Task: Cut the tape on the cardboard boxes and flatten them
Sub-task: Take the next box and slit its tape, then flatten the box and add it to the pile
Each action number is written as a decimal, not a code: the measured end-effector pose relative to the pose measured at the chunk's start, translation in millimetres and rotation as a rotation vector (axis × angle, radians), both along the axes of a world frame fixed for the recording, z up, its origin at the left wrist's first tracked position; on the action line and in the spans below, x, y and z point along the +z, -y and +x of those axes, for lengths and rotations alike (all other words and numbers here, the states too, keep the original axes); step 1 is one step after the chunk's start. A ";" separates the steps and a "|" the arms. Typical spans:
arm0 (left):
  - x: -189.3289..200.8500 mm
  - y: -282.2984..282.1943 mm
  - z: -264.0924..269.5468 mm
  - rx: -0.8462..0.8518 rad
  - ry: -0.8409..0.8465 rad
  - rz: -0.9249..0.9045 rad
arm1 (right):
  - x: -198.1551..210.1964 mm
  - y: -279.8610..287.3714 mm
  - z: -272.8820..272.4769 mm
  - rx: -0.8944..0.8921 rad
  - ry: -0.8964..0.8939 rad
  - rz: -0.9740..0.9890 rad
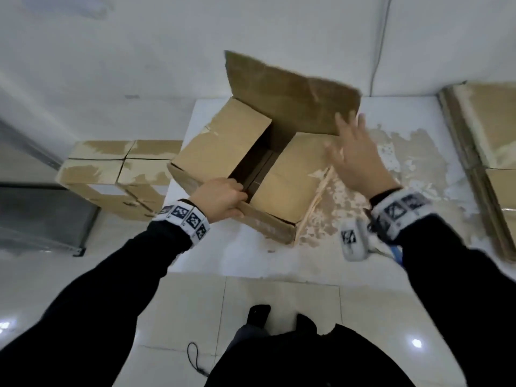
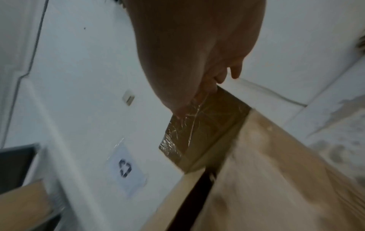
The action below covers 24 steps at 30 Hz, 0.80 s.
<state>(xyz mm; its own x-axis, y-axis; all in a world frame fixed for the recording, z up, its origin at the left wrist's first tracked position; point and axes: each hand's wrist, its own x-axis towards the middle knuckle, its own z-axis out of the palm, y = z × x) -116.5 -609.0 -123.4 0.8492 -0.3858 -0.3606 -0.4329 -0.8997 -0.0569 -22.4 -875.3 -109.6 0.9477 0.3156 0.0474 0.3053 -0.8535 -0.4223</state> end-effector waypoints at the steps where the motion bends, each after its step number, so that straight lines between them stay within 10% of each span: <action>1: -1.7 3.6 2.8 -0.027 -0.024 0.009 | 9.2 2.0 21.0 -0.018 -0.055 0.024; 7: -12.0 11.4 11.3 -0.084 -0.010 0.005 | 6.5 -6.7 77.5 -0.163 -0.492 -0.098; 10: -13.9 9.1 13.9 -0.107 0.006 0.030 | -5.1 -35.0 62.2 -0.256 -0.328 -0.305; 13: -14.4 8.9 16.4 -0.134 0.036 0.049 | 4.6 -81.9 25.6 0.139 -0.183 -0.530; 17: -14.8 8.1 15.4 -0.169 0.062 0.041 | 27.7 -84.2 -7.4 0.207 -0.628 -0.519; 24: -8.7 16.4 14.0 -0.171 0.101 0.030 | 49.1 -67.7 -38.7 0.159 -0.549 -0.329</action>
